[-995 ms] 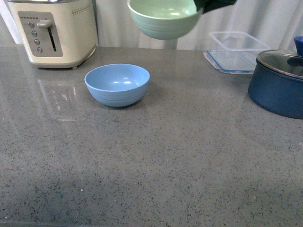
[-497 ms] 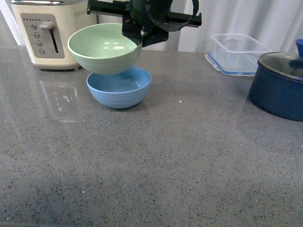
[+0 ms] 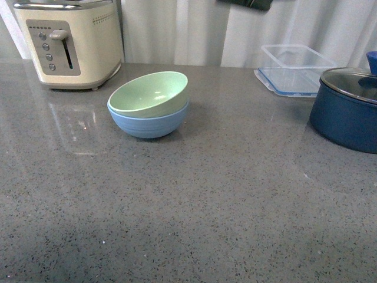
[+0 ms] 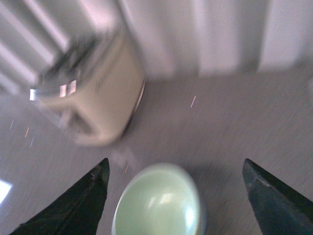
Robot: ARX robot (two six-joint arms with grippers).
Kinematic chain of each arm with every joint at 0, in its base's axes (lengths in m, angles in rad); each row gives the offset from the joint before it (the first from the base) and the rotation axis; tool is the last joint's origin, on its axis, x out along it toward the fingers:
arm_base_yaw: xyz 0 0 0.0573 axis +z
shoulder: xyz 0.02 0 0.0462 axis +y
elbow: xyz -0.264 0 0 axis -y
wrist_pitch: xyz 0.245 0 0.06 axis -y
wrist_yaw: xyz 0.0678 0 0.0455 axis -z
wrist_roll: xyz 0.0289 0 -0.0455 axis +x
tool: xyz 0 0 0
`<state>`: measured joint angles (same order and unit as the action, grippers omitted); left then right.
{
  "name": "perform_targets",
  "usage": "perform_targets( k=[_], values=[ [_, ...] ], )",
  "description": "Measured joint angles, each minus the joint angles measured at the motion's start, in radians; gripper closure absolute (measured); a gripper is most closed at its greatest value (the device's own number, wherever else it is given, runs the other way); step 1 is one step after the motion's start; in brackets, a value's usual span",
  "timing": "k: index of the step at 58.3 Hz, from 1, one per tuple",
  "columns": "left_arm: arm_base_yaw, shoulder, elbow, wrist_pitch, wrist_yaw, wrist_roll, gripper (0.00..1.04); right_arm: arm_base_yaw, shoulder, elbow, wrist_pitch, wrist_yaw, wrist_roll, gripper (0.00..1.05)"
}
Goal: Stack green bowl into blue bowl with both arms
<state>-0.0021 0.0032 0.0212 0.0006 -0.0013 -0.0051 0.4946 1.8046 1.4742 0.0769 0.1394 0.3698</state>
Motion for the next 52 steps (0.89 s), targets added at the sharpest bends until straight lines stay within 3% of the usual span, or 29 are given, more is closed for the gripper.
perform_targets(
  k=[2,5,12,26,52],
  values=[
    [0.0,0.0,0.0,0.0,0.0,0.0,0.07,-0.008,-0.088,-0.103,0.19,0.164,-0.097,0.34],
    [0.0,0.0,0.0,0.0,0.002,0.0,0.07,-0.03,-0.184,-0.245,0.37,0.269,-0.201,0.45],
    [0.0,0.0,0.0,0.0,0.001,0.0,0.07,-0.098,-0.304,-0.513,0.544,0.248,-0.311,0.64],
    [0.0,0.0,0.0,0.0,0.001,0.0,0.07,-0.206,-0.466,-0.892,0.664,0.144,-0.36,1.03],
    [0.0,0.0,0.0,0.0,0.001,0.0,0.07,-0.349,-0.767,-1.239,0.717,0.002,-0.367,1.04]
  ],
)
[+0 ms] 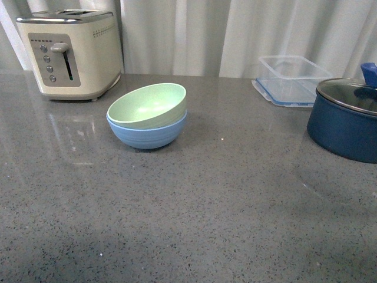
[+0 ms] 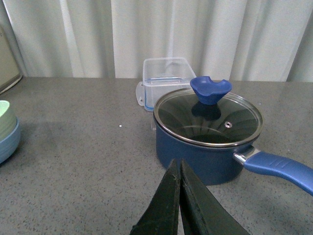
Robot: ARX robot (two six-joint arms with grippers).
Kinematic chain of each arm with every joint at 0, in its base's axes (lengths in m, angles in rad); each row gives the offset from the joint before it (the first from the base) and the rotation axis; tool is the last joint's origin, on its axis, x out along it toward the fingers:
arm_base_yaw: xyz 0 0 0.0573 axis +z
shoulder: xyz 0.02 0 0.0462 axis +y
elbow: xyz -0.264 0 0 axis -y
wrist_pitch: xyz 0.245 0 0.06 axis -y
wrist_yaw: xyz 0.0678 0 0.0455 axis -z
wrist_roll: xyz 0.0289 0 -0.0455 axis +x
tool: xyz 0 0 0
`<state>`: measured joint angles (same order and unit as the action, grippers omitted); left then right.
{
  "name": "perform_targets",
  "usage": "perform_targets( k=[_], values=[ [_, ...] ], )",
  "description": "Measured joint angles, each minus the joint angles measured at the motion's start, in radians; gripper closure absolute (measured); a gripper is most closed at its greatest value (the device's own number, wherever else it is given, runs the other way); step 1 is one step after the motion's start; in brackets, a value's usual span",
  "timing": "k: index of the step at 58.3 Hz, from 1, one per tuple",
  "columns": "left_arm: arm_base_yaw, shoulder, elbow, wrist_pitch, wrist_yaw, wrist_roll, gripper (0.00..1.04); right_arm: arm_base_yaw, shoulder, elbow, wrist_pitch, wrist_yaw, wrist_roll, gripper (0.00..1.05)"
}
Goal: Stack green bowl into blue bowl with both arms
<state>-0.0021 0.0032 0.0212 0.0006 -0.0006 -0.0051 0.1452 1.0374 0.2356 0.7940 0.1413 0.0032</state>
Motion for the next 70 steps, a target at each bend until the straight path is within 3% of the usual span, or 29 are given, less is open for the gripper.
perform_targets(
  k=[17,21,27,38,70],
  values=[
    [0.0,0.0,0.0,0.0,0.0,0.0,0.07,-0.059,-0.182,-0.117,-0.068,-0.057,0.0,1.04],
    [0.0,0.0,0.0,0.0,0.0,0.0,0.07,-0.102,-0.22,-0.134,-0.091,-0.124,-0.001,1.04],
    [0.0,0.0,0.0,0.0,0.0,0.0,0.07,-0.139,-0.281,-0.156,-0.129,-0.134,0.0,1.04],
    [0.0,0.0,0.0,0.0,0.0,0.0,0.07,-0.143,-0.392,-0.223,-0.161,-0.137,0.0,1.04],
    [0.0,0.0,0.0,0.0,0.0,0.0,0.07,-0.143,-0.704,-0.23,-0.459,-0.14,0.0,1.04]
  ],
)
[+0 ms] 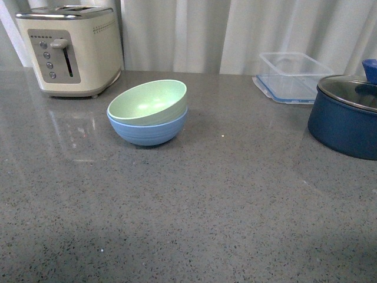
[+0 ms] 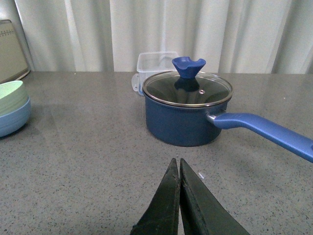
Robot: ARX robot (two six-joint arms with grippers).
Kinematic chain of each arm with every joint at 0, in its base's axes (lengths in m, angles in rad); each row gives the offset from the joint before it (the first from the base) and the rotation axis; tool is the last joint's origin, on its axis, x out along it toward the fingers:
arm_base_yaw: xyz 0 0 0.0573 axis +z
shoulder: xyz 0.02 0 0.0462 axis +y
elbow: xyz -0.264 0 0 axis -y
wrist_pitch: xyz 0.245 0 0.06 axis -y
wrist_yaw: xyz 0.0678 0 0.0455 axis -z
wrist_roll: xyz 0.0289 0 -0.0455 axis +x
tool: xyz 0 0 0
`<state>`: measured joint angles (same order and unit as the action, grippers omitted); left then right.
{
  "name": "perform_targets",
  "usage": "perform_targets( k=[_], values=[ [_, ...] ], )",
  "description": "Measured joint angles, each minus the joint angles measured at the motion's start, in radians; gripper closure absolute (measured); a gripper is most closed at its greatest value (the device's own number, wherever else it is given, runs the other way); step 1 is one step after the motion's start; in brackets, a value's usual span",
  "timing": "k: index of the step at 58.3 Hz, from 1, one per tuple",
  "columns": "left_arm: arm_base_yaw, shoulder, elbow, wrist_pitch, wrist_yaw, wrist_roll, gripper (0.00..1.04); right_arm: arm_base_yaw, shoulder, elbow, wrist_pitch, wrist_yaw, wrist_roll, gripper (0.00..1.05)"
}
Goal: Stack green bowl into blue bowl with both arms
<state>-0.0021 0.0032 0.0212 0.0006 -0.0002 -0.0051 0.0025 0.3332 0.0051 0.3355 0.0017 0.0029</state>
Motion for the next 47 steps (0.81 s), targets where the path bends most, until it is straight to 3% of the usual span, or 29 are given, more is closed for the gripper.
perform_targets(
  k=[31,37,47],
  values=[
    [0.0,0.0,0.0,0.0,0.0,0.0,0.07,0.0,-0.158,0.0,-0.156,0.0,0.0,1.04],
    [0.0,0.0,0.0,0.0,0.0,0.0,0.07,0.0,-0.271,0.0,-0.306,-0.002,0.0,1.04],
    [0.0,0.0,0.0,0.0,0.0,0.0,0.07,0.0,-0.328,0.0,-0.333,-0.002,0.0,1.04]
  ],
)
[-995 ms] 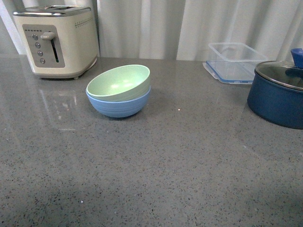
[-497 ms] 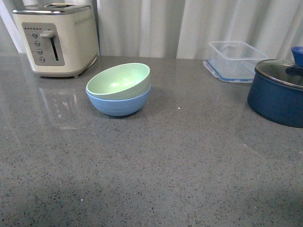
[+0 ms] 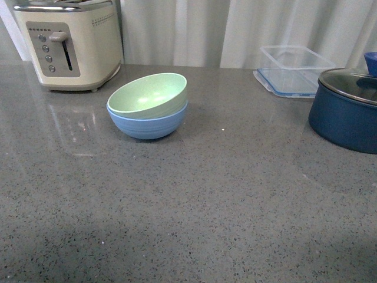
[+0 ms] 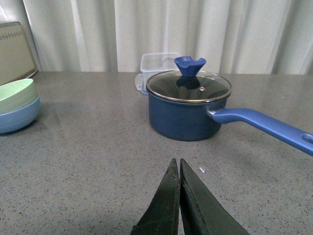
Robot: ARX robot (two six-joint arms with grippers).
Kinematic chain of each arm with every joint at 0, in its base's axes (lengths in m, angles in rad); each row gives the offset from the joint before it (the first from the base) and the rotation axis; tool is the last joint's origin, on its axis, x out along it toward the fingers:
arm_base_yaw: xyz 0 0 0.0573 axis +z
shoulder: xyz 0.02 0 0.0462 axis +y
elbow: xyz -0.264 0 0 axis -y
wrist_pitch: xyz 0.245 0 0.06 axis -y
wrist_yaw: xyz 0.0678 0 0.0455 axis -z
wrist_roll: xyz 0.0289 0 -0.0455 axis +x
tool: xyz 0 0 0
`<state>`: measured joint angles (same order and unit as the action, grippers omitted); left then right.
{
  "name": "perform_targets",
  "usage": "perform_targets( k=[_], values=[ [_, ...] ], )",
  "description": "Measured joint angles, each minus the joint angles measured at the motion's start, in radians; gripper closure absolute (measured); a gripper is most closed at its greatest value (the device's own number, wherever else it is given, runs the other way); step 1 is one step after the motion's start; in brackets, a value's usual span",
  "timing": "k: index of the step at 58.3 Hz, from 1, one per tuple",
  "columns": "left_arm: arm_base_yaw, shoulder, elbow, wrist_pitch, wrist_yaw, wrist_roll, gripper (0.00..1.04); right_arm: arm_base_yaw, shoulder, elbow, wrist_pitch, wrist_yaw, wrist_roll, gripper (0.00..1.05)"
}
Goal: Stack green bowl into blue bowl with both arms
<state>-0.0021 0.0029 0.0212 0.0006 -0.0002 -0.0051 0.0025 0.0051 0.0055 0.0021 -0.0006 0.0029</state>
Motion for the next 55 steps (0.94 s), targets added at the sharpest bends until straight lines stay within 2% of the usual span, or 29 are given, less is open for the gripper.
perform_targets(
  k=[5,11,18,28,36,55],
  values=[
    [0.0,0.0,0.0,0.0,0.0,0.0,0.07,0.0,0.0,0.0,0.0,0.0,0.0,1.04],
    [0.0,0.0,0.0,0.0,0.0,0.0,0.07,0.0,0.0,0.0,0.0,0.0,-0.001,0.91],
    [0.0,0.0,0.0,0.0,0.0,0.0,0.07,0.0,-0.001,0.0,-0.001,0.0,-0.001,0.71],
    [0.0,0.0,0.0,0.0,0.0,0.0,0.07,0.0,-0.001,0.0,-0.001,0.0,-0.001,0.31],
    [0.0,0.0,0.0,0.0,0.0,0.0,0.07,0.0,-0.001,0.0,-0.001,0.0,-0.001,0.1],
    [0.0,0.0,0.0,0.0,0.0,0.0,0.07,0.0,-0.001,0.0,-0.001,0.0,0.0,0.1]
  ],
)
